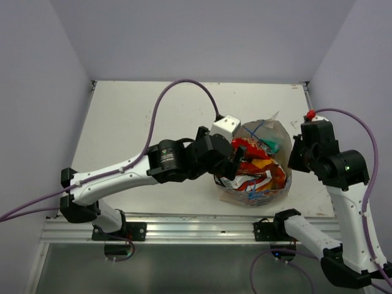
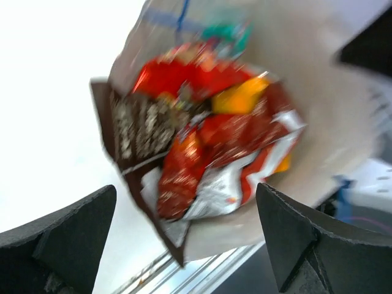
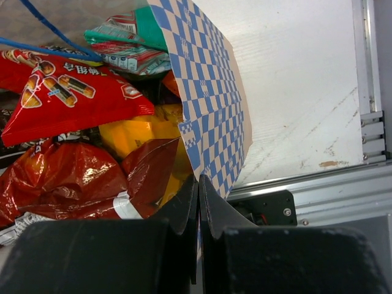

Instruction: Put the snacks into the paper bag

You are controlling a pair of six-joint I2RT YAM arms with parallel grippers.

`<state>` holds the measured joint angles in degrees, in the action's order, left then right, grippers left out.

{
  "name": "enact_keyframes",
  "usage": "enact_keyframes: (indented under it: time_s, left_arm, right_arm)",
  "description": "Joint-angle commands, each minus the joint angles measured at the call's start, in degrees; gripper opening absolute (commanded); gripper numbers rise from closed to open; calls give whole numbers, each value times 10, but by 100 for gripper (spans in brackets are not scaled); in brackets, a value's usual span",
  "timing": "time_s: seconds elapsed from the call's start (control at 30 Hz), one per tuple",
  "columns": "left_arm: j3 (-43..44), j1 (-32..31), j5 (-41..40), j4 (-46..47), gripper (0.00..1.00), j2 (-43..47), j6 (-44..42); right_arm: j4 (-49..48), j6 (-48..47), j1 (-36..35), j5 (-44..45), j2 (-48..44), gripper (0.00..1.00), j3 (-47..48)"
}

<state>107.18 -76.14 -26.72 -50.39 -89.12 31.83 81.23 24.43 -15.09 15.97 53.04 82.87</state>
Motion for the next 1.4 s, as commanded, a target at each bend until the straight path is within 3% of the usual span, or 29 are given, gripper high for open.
enact_keyframes:
  time_s: [0.0,0.1,0.33,0.67,0.73,0.77,0.8,0.83,0.97,1.13,1.23,1.37]
  left_arm:
    - [-118,2,-35,-106,100,17,126]
    - [-177,-1,-49,-100,100,57,155]
    - [-215,-1,-44,-27,100,70,140]
    - [-168,2,-48,65,96,4,48]
    - [-160,4,-44,78,70,-17,39]
    - [-154,5,-44,81,51,-22,36]
    - [-152,6,-43,85,4,-26,33]
    - [-147,8,-42,86,0,-34,35]
    - [-86,17,-65,45,0,-48,36]
    - [97,30,-116,-85,0,-72,47]
    - [154,48,-122,-128,0,-77,49]
    - [126,63,-134,-170,0,-64,67]
  right_arm:
    - [47,-11,-3,-31,-17,0,-3]
    - [42,-13,-3,-43,-23,0,-17]
    - [37,-17,-3,-51,-21,0,-16]
    - [28,-22,-3,-52,-23,0,-26]
    - [28,-29,-3,-52,-21,0,-25]
    - [26,-32,-3,-54,-22,0,-25]
    - [24,-34,-3,-54,-23,0,-25]
    - [24,-38,-3,-57,-26,0,-26]
    - [12,-48,-3,-88,-20,0,-8]
    - [2,-55,-3,-138,7,0,50]
    - [-12,-56,-3,-158,29,0,85]
    - [-32,-56,-13,-169,50,0,118]
